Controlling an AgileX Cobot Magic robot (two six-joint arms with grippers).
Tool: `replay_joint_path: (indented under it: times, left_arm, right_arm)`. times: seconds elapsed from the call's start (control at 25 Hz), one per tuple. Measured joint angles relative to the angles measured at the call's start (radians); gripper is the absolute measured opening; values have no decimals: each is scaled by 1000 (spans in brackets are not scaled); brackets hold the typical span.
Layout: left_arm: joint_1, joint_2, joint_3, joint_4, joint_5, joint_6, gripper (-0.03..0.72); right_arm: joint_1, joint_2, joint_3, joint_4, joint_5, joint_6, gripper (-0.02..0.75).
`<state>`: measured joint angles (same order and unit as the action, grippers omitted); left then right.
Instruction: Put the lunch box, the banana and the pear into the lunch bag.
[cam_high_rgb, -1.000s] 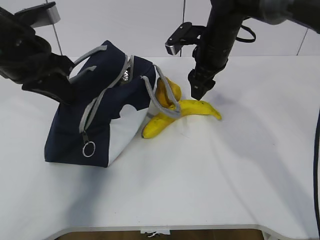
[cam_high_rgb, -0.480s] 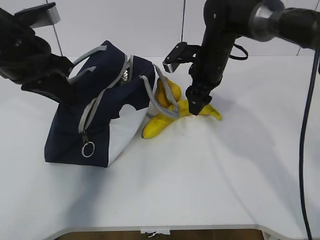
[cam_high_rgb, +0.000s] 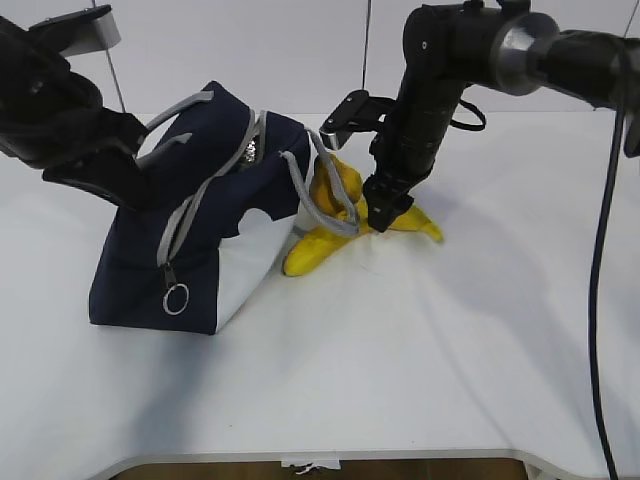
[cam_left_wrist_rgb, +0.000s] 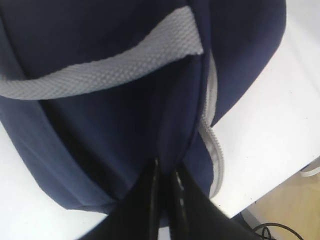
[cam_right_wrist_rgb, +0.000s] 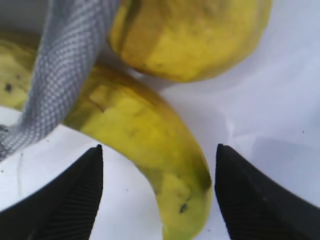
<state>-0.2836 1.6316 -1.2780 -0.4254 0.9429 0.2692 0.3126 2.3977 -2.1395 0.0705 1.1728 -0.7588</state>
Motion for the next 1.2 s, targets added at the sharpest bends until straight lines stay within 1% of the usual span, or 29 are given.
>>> replay_joint_path:
  times: [0.12, 0.24, 0.64, 0.68, 0.76, 1.08, 1.2]
  left_arm:
    - [0, 0, 0, 0, 0, 0, -1]
    - [0, 0, 0, 0, 0, 0, -1]
    - [0, 0, 0, 0, 0, 0, -1]
    - [0, 0, 0, 0, 0, 0, -1]
    - [0, 0, 0, 0, 0, 0, -1]
    - [0, 0, 0, 0, 0, 0, -1]
    - [0, 0, 0, 0, 0, 0, -1]
  right_arm:
    - [0, 0, 0, 4, 2, 0, 447]
    - [-2, 0, 0, 4, 8, -2, 418]
    - [-2, 0, 0, 4, 35, -4, 382]
    - [-2, 0, 0, 4, 37, -4, 354]
    - [-2, 0, 0, 1, 38, -6, 339]
    - [-2, 0, 0, 1, 42, -4, 327]
    - [-2, 0, 0, 1, 44, 46, 337]
